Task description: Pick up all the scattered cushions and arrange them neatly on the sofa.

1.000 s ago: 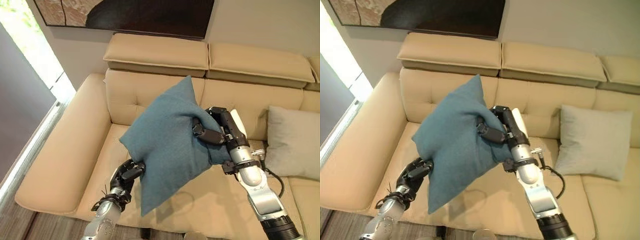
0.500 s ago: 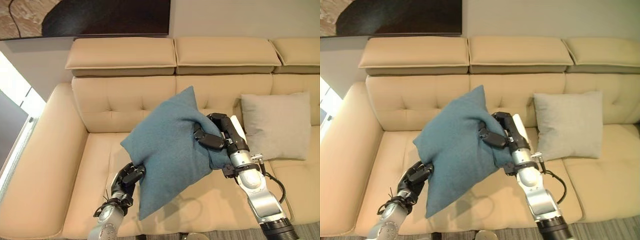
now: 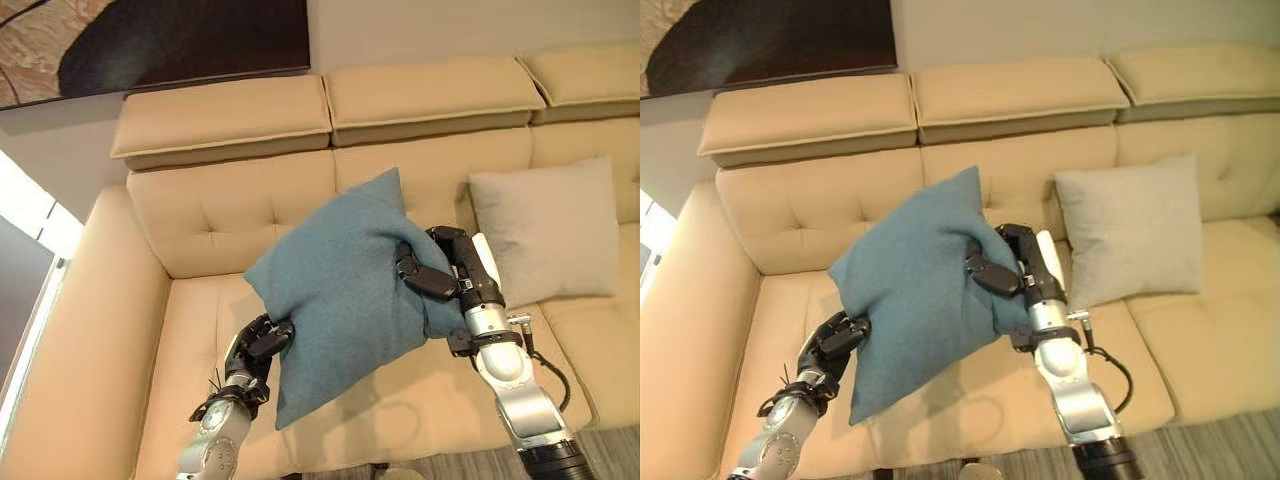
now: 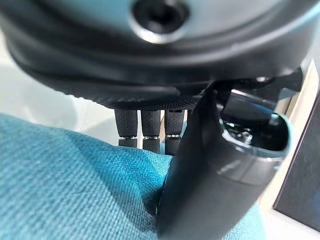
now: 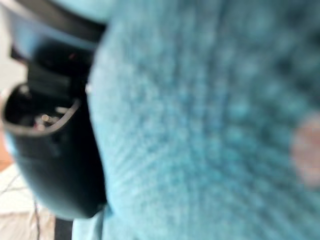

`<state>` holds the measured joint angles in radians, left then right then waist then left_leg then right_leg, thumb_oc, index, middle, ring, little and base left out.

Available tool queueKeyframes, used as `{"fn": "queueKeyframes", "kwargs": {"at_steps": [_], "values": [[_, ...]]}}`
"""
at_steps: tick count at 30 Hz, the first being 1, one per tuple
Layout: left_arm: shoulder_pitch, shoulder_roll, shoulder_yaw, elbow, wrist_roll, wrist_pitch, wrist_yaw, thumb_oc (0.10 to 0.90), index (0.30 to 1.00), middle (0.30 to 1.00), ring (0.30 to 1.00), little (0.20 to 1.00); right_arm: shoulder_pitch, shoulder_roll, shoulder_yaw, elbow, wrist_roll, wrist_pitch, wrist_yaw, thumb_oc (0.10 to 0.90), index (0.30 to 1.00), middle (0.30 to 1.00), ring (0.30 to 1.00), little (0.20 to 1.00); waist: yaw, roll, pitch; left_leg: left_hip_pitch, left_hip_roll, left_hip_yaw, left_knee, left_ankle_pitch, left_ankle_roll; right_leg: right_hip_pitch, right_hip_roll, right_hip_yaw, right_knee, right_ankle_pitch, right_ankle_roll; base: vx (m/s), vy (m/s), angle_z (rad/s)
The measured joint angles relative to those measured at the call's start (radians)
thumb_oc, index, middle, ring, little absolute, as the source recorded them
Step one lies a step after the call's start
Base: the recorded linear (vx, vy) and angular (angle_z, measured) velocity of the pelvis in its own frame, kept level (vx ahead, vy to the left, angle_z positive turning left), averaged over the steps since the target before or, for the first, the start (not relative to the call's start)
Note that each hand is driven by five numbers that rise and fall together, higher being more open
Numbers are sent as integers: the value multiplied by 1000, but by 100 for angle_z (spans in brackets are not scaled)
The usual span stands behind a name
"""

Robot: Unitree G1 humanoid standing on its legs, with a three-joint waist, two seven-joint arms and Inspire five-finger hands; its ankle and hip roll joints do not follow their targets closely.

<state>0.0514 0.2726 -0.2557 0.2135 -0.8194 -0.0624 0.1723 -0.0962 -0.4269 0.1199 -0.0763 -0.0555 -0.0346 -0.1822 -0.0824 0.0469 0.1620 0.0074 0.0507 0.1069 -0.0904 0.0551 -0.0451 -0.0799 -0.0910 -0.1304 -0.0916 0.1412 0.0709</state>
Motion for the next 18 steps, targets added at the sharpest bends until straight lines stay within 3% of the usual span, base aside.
{"fn": "queueKeyframes", "kwargs": {"at_steps": [8,15,18], "values": [[-165,78,6,1,125,-3,92,400,300,300,300,300,-118,13,33,69,5,2,-91,400,300,300,300,300,12,-8,1,-88,-18,23,-1,21,18,-98,-17,28,0,35,9,-72,43,-6],[-451,129,16,5,248,-33,218,400,300,300,300,300,-356,6,48,75,-3,4,-229,400,300,300,300,300,18,-6,9,-178,-15,-8,0,52,11,-172,-16,-3,0,52,-5,-75,4,12],[-558,150,21,3,290,-72,264,400,300,300,300,300,-448,3,37,78,-9,-6,-281,400,300,300,300,300,40,-1,30,-204,-15,-10,0,58,7,-197,-16,-5,0,56,-9,-52,-9,4]]}}
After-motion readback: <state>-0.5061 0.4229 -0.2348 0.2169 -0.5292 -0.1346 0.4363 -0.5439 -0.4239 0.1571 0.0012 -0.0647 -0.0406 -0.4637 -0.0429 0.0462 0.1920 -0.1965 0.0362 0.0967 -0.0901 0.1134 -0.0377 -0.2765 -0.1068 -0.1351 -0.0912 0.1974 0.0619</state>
